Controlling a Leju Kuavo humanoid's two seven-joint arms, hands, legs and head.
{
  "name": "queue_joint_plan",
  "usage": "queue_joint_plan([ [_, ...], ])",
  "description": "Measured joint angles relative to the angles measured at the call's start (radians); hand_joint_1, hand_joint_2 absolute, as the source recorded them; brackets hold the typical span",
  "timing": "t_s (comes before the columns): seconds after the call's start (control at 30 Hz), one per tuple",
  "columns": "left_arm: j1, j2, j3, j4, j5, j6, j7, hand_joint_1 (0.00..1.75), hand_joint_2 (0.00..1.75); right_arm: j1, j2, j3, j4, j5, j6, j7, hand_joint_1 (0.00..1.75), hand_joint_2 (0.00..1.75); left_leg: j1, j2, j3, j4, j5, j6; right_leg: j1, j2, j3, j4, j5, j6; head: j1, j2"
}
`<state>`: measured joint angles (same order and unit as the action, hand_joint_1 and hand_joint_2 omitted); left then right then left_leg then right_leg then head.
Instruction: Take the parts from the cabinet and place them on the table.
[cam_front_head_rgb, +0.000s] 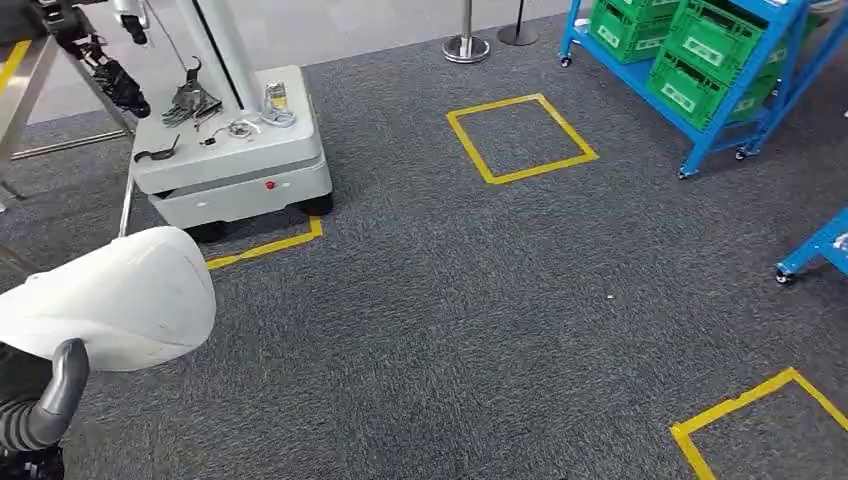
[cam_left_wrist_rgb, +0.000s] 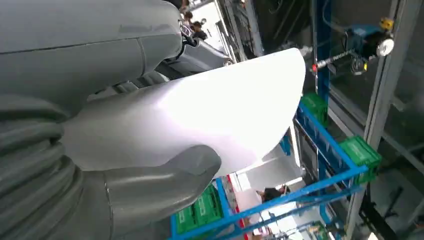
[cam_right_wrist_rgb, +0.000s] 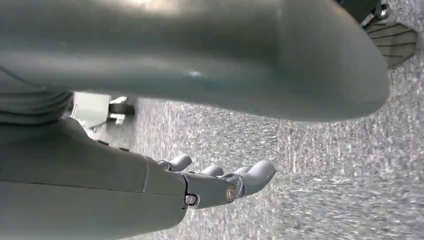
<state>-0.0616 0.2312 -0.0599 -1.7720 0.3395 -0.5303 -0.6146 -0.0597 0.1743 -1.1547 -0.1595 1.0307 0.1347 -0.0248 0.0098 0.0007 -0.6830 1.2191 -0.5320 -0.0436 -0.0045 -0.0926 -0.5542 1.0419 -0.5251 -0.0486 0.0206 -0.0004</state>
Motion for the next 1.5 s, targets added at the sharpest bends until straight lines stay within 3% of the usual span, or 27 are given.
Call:
queue_joint_plan([
  [0.03,0.0,0.0,0.003,-0.003,-0.01,0.0,-0.013,1.75,1.75,-0.001,0.003,0.0,0.0,0.0,0.0,-0.005,0.0,0.0,-0.002,0.021,0.051,-0.09,0.037,0.005,0.0,-0.013,0.004,0.0,-0.003,0.002,0.0,0.0],
  [0.07,0.003,0.0,0.009,-0.009,-0.021,0.0,-0.029,1.75,1.75,0.0,0.005,0.0,0.0,0.0,0.001,-0.012,0.0,0.0,-0.009,0.09,0.097,-0.171,0.056,0.013,0.003,-0.022,0.009,0.0,-0.006,0.005,0.0,0.0],
  [0.1,0.005,0.001,0.016,-0.015,-0.025,0.0,-0.046,1.75,1.75,0.001,0.006,0.0,0.0,0.0,0.001,-0.015,0.0,0.0,-0.019,0.114,0.1,-0.184,0.049,0.02,0.011,-0.031,0.012,0.003,-0.012,0.013,0.001,0.0],
  [0.23,0.026,0.009,0.046,-0.034,-0.036,-0.001,-0.068,1.75,1.75,-0.004,0.013,0.0,0.0,0.007,-0.001,0.003,0.0,0.0,-0.017,0.045,0.105,-0.198,0.06,0.04,0.009,-0.085,0.034,-0.006,-0.021,0.034,0.002,0.0],
  [0.3,0.024,0.016,0.067,-0.04,-0.027,0.005,-0.077,1.75,1.75,-0.005,0.013,0.0,0.0,0.01,-0.003,0.004,0.0,0.0,-0.009,0.02,0.109,-0.206,0.069,0.053,-0.001,0.034,0.01,0.054,-0.061,0.042,0.003,0.0],
  [0.33,0.025,0.017,0.076,-0.041,-0.023,0.008,-0.079,1.75,1.75,-0.005,0.013,0.001,0.001,0.013,-0.005,0.004,0.0,0.0,-0.007,0.006,0.107,-0.206,0.07,0.055,-0.003,0.069,-0.026,0.125,-0.097,0.043,0.006,0.0],
  [0.4,0.034,0.019,0.094,-0.043,-0.001,0.01,-0.084,1.75,1.75,-0.005,0.013,0.001,0.001,0.018,-0.008,0.005,0.0,0.0,-0.007,-0.028,0.105,-0.204,0.069,0.056,-0.004,0.087,-0.107,0.276,-0.147,0.047,0.006,0.0],
  [0.47,0.037,0.021,0.114,-0.048,0.021,0.019,-0.085,1.75,1.75,-0.005,0.013,0.002,0.0,0.021,-0.009,0.01,0.0,0.0,-0.007,-0.063,0.104,-0.2,0.069,0.056,-0.006,0.089,-0.118,0.271,-0.108,0.048,0.006,0.0],
  [0.53,0.036,0.021,0.132,-0.05,0.035,0.033,-0.087,1.75,1.75,-0.008,0.013,0.002,0.0,0.021,-0.008,0.01,0.0,0.0,-0.003,-0.094,0.104,-0.194,0.067,0.051,-0.011,0.104,-0.06,0.125,-0.016,0.046,0.006,0.0],
  [0.57,0.034,0.021,0.138,-0.051,0.04,0.052,-0.086,1.75,1.75,-0.01,0.013,0.002,0.0,0.019,-0.008,0.005,0.0,0.0,-0.001,-0.107,0.102,-0.189,0.065,0.045,-0.016,0.143,-0.022,0.037,0.021,0.048,0.006,0.0],
  [0.6,0.031,0.019,0.146,-0.052,0.04,0.072,-0.085,1.75,1.75,-0.01,0.013,0.002,0.0,0.018,-0.008,0.002,0.0,0.0,-0.004,-0.12,0.096,-0.184,0.063,0.033,-0.013,0.18,-0.017,0.018,0.002,0.054,0.006,0.0],
  [0.73,0.017,0.014,0.164,-0.048,0.052,0.124,-0.074,1.75,1.75,-0.021,0.019,0.002,0.0,0.011,-0.011,-0.004,0.0,0.0,0.004,-0.164,0.078,-0.195,0.076,0.003,-0.009,0.133,-0.012,0.007,0.016,0.028,0.008,0.0],
  [0.77,0.017,0.014,0.168,-0.045,0.059,0.128,-0.071,1.75,1.75,-0.021,0.022,0.002,0.0,0.01,-0.011,-0.004,0.0,0.0,0.005,-0.129,0.077,-0.186,0.071,0.003,-0.012,0.115,-0.009,-0.002,0.023,0.018,0.007,0.0],
  [0.8,0.009,0.014,0.171,-0.043,0.06,0.13,-0.071,1.75,1.75,-0.021,0.023,0.002,0.0,0.009,-0.012,-0.006,0.0,0.0,-0.001,-0.059,0.058,-0.15,0.043,0.002,-0.01,0.104,-0.008,-0.004,0.025,0.011,0.004,0.0],
  [0.83,0.004,0.012,0.171,-0.04,0.062,0.131,-0.073,1.75,1.75,-0.019,0.023,0.002,0.0,0.009,-0.012,-0.006,0.0,0.0,-0.001,-0.025,0.025,-0.082,0.0,-0.002,-0.008,0.09,-0.01,-0.005,0.025,0.007,0.003,0.0],
  [0.9,0.012,0.008,0.172,-0.04,0.069,0.134,-0.078,1.75,1.75,-0.015,0.024,0.002,0.0,0.014,-0.01,-0.004,0.0,0.0,0.001,-0.01,-0.044,0.07,-0.068,-0.007,-0.005,0.063,-0.011,-0.005,0.022,0.003,0.003,0.0],
  [0.93,0.018,0.006,0.172,-0.04,0.071,0.135,-0.078,1.75,1.75,-0.013,0.024,0.002,0.0,0.017,-0.009,-0.001,0.0,0.0,0.002,-0.009,-0.063,0.114,-0.075,-0.008,-0.004,0.048,-0.011,-0.005,0.022,0.003,0.003,0.0],
  [0.97,0.026,0.004,0.172,-0.042,0.073,0.141,-0.072,1.75,1.75,-0.012,0.024,0.002,0.0,0.021,-0.008,0.006,0.0,0.0,0.002,-0.008,-0.056,0.104,-0.059,-0.008,-0.003,0.034,-0.01,-0.004,0.02,0.003,0.003,0.0],
  [1.03,0.049,-0.003,0.173,-0.057,0.074,0.146,-0.065,1.75,1.75,-0.013,0.027,0.006,0.0,0.027,-0.008,0.012,0.0,0.0,0.001,0.009,0.026,-0.044,0.017,-0.004,-0.002,0.006,-0.006,-0.004,0.016,0.006,0.003,0.0],
  [1.07,0.059,-0.005,0.174,-0.066,0.072,0.146,-0.066,1.75,1.75,-0.013,0.028,0.007,0.0,0.027,-0.007,0.012,0.0,0.0,-0.001,0.039,0.078,-0.134,0.051,0.0,-0.002,-0.006,-0.002,-0.004,0.013,0.008,0.003,0.0],
  [1.1,0.068,-0.009,0.175,-0.076,0.071,0.146,-0.071,1.75,1.75,-0.012,0.029,0.008,0.0,0.028,-0.003,0.009,0.0,0.0,-0.008,0.092,0.103,-0.193,0.049,0.008,0.004,-0.014,0.002,-0.003,0.009,0.014,0.003,0.0],
  [1.23,0.12,-0.028,0.19,-0.122,0.07,0.135,-0.075,1.75,1.75,-0.013,0.031,0.016,0.0,0.038,0.006,0.004,0.0,0.0,-0.015,0.037,0.099,-0.194,0.057,0.032,0.004,-0.061,0.015,-0.006,0.001,0.036,0.004,0.0],
  [1.27,0.123,-0.03,0.191,-0.127,0.066,0.13,-0.066,1.75,1.75,-0.014,0.031,0.017,0.0,0.037,0.005,0.004,0.0,0.0,-0.002,0.024,0.111,-0.204,0.064,0.041,0.001,-0.055,0.014,-0.002,-0.007,0.045,0.003,0.0],
  [1.3,0.124,-0.036,0.191,-0.13,0.061,0.122,-0.058,1.75,1.75,-0.014,0.031,0.017,0.0,0.036,0.003,0.005,0.0,0.0,-0.002,0.012,0.111,-0.207,0.066,0.046,-0.003,0.014,0.008,0.024,-0.025,0.051,0.005,0.0],
  [1.37,0.122,-0.049,0.19,-0.126,0.063,0.112,-0.052,1.75,1.75,-0.013,0.031,0.017,0.0,0.032,0.003,-0.001,0.0,0.0,0.0,-0.012,0.108,-0.206,0.07,0.055,-0.007,0.081,-0.063,0.172,-0.101,0.053,0.009,0.0],
  [1.43,0.121,-0.053,0.19,-0.122,0.087,0.097,-0.058,1.75,1.75,-0.011,0.031,0.017,0.0,0.028,0.003,-0.013,0.0,0.0,-0.001,-0.041,0.104,-0.203,0.07,0.056,-0.007,0.089,-0.134,0.3,-0.137,0.056,0.009,0.0],
  [1.5,0.119,-0.054,0.19,-0.12,0.102,0.087,-0.055,1.75,1.75,-0.008,0.03,0.017,0.0,0.028,0.001,-0.014,0.0,0.0,0.001,-0.07,0.103,-0.2,0.07,0.055,-0.009,0.092,-0.123,0.259,-0.086,0.056,0.009,0.0],
])
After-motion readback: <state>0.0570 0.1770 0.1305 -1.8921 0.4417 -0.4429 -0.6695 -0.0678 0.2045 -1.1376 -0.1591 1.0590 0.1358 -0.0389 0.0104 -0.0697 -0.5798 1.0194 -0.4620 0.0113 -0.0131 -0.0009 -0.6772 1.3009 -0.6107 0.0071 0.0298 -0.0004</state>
